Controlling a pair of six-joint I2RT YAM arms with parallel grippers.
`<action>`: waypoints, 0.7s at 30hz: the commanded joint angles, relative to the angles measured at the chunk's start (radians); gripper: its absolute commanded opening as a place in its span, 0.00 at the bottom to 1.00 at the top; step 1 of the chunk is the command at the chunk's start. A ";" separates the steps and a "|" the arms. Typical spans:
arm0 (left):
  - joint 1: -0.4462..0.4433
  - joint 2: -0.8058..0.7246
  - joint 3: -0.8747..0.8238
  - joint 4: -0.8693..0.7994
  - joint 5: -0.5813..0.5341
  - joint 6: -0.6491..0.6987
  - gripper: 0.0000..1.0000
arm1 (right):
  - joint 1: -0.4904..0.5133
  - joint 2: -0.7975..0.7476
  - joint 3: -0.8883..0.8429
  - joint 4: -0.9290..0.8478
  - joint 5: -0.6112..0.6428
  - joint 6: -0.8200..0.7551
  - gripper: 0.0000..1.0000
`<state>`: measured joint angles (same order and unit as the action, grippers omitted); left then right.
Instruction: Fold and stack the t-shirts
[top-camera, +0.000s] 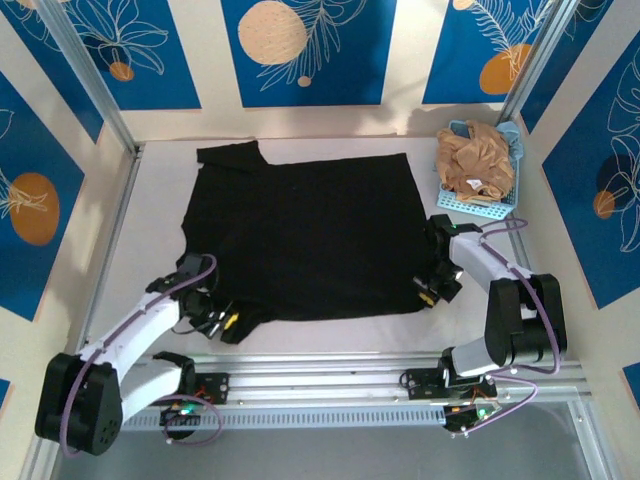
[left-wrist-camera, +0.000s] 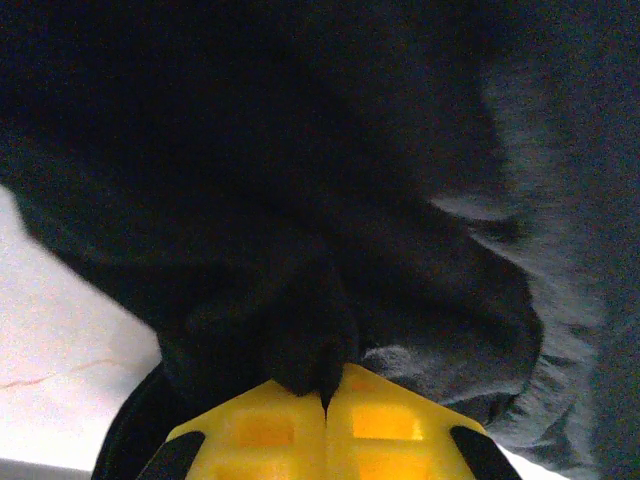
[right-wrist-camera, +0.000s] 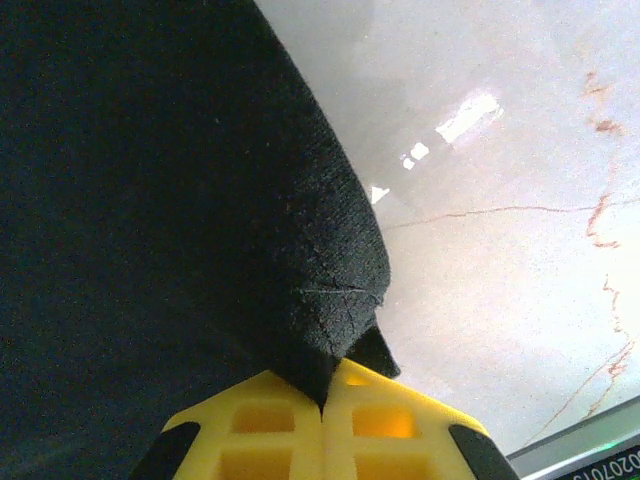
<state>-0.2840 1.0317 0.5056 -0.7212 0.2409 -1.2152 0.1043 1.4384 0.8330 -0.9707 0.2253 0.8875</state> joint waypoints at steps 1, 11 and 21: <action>-0.019 -0.065 0.074 -0.205 -0.164 -0.063 0.00 | -0.003 0.002 0.021 -0.036 0.003 0.005 0.00; -0.017 -0.240 0.093 -0.446 -0.317 -0.135 0.00 | 0.017 -0.004 0.093 -0.052 -0.009 -0.068 0.00; -0.019 -0.188 0.227 -0.502 -0.271 -0.137 0.00 | 0.026 0.004 0.157 -0.071 0.041 -0.111 0.00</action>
<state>-0.2932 0.8463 0.6849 -1.1137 -0.0349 -1.2922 0.1307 1.4384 0.9516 -1.0084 0.2401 0.8005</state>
